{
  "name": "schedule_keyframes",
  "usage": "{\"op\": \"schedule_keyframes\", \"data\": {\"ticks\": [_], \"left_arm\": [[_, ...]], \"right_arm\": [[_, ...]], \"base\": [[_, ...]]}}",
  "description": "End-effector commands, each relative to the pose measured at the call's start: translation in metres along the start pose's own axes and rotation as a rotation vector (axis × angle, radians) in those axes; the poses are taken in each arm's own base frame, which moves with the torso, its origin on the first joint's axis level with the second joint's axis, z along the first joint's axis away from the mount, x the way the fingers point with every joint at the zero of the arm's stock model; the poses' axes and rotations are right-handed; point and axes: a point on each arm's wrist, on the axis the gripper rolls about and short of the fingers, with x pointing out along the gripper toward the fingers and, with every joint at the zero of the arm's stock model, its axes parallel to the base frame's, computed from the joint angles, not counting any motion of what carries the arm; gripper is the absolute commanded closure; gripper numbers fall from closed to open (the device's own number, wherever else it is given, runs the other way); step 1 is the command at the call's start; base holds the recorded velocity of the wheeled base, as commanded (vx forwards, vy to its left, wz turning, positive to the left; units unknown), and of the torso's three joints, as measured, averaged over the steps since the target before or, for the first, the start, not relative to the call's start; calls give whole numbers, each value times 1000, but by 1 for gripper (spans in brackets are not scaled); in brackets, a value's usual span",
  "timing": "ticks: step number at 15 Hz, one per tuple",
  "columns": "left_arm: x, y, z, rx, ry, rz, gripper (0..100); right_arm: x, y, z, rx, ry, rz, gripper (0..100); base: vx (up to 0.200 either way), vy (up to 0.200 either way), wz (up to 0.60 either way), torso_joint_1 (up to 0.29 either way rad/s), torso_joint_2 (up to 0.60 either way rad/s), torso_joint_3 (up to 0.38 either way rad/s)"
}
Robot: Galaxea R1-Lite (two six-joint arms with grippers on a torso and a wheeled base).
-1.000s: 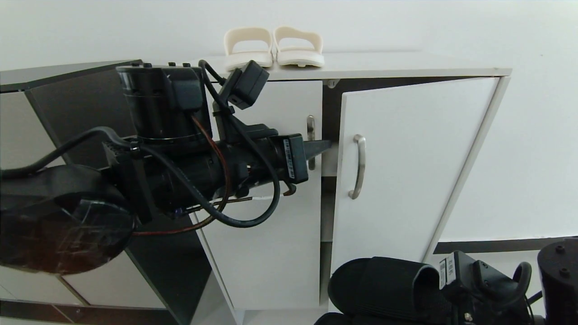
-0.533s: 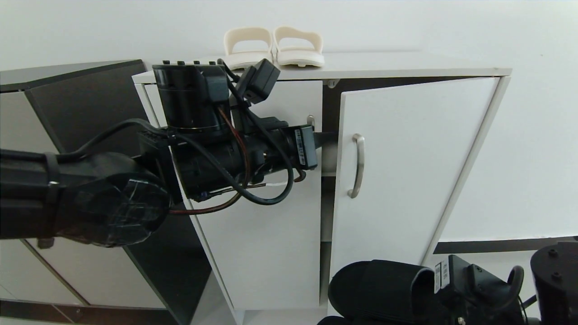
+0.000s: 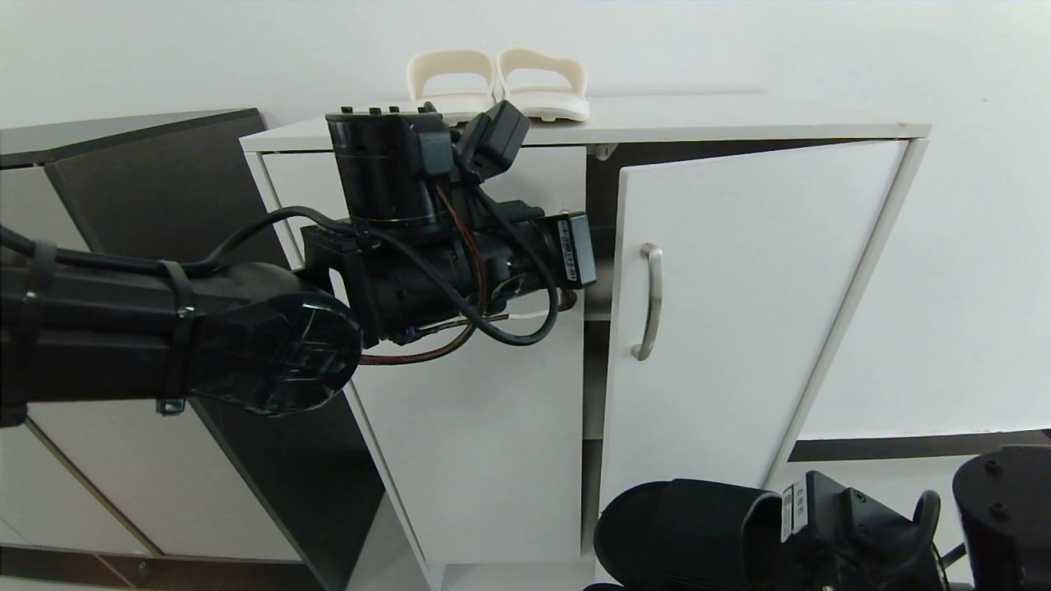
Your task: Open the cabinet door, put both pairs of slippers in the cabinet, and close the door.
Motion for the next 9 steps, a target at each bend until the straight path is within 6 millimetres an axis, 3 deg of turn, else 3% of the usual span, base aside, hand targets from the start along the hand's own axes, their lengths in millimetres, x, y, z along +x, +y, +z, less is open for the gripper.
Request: {"op": "schedule_keyframes", "data": {"ticks": [1, 3, 6, 9], "left_arm": [[1, 1, -1, -3, 4, 0, 100], [-5, -7, -13, -5, 39, -13, 100], [-18, -49, -16, 4, 58, -124, 100], [-17, -51, -18, 2, 62, -132, 100]], "right_arm": [[1, 0, -1, 0, 5, 1, 100], [0, 3, -7, -6, 25, 15, 100], [-2, 11, -13, -72, 35, 53, 100], [-3, 14, -12, -79, 27, 66, 100]], "base": [[-200, 0, 0, 2, 2, 12], [-200, 0, 0, 0, 5, 2], [-200, 0, 0, 4, 1, 4], [-200, 0, 0, 1, 2, 2]]}}
